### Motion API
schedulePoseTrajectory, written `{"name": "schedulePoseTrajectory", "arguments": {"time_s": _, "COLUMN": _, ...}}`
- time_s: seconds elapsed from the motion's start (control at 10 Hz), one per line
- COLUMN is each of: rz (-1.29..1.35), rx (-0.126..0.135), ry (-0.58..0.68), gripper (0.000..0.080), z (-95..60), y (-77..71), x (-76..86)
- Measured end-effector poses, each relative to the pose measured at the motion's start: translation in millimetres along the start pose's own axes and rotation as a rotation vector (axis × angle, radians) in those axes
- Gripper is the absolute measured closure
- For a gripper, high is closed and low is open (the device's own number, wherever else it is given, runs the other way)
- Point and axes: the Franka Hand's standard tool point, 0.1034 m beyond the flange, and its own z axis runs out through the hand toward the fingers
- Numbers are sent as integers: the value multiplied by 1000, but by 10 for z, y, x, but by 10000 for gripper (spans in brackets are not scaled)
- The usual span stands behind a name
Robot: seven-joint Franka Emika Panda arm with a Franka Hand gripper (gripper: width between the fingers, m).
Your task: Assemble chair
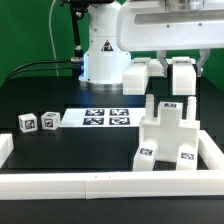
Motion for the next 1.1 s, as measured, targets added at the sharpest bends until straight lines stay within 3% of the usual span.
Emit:
{"name": "schedulePoseTrajectory", "arguments": {"time_s": 0.5, "rz": 135, "rx": 9, "ry": -3, "gripper": 512, "z": 97, "y": -65, "x": -15}}
{"name": "schedulePoseTrajectory", "arguments": {"time_s": 1.1, "rz": 130, "rx": -5, "ry": -20, "gripper": 512, "z": 208, "y": -151, "x": -113}}
